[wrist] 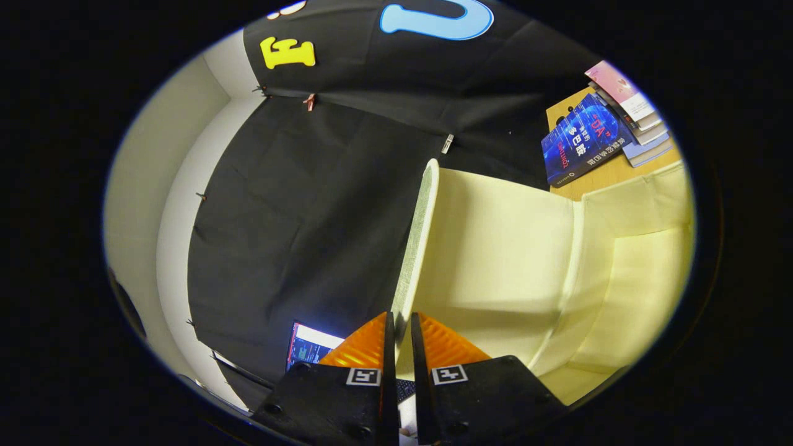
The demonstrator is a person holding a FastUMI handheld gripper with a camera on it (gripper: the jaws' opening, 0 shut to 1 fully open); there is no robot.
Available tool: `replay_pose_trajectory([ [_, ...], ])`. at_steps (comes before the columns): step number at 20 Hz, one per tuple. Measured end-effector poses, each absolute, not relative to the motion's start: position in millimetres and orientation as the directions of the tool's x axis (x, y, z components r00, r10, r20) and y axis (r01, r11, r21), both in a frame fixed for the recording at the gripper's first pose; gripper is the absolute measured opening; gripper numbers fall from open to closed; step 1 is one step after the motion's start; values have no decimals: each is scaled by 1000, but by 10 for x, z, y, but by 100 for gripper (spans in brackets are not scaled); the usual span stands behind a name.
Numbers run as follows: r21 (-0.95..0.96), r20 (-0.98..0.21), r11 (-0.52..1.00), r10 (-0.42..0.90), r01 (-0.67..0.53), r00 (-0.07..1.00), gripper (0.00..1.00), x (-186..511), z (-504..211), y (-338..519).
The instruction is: Open the storage box then place both shoes into the box .Put the left shoe in first, then the right shoe, with the right side of both shoes facing outward in a uniform manner.
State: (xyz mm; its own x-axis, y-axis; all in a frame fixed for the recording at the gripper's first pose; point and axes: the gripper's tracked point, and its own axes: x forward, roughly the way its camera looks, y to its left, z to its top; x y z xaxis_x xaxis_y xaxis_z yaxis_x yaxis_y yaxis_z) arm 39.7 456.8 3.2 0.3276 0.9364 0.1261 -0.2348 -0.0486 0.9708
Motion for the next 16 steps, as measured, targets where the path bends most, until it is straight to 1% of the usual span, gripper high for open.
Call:
replay_pose_trajectory([
  [1, 971, 124, -48, 938, -233, 323, 18, 381, 27, 4601],
  [3, 973, 116, -41, 939, -229, 324, 40, 387, 2, 4623],
  [4, 972, 118, -41, 937, -231, 329, 44, 388, 8, 4609],
  [5, 969, 136, -56, 933, -240, 334, 60, 396, 54, 4588],
  [6, 967, 142, -58, 931, -246, 337, 68, 389, 76, 4566],
  [8, 963, 134, -39, 927, -266, 350, 96, 388, 74, 4481],
  [11, 949, 92, 33, 922, -313, 375, 96, 399, -21, 4278],
  [13, 931, 39, 113, 914, -346, 405, 97, 410, -131, 4085],
  [16, 893, -49, 254, 876, -371, 480, 97, 442, -291, 3692],
])
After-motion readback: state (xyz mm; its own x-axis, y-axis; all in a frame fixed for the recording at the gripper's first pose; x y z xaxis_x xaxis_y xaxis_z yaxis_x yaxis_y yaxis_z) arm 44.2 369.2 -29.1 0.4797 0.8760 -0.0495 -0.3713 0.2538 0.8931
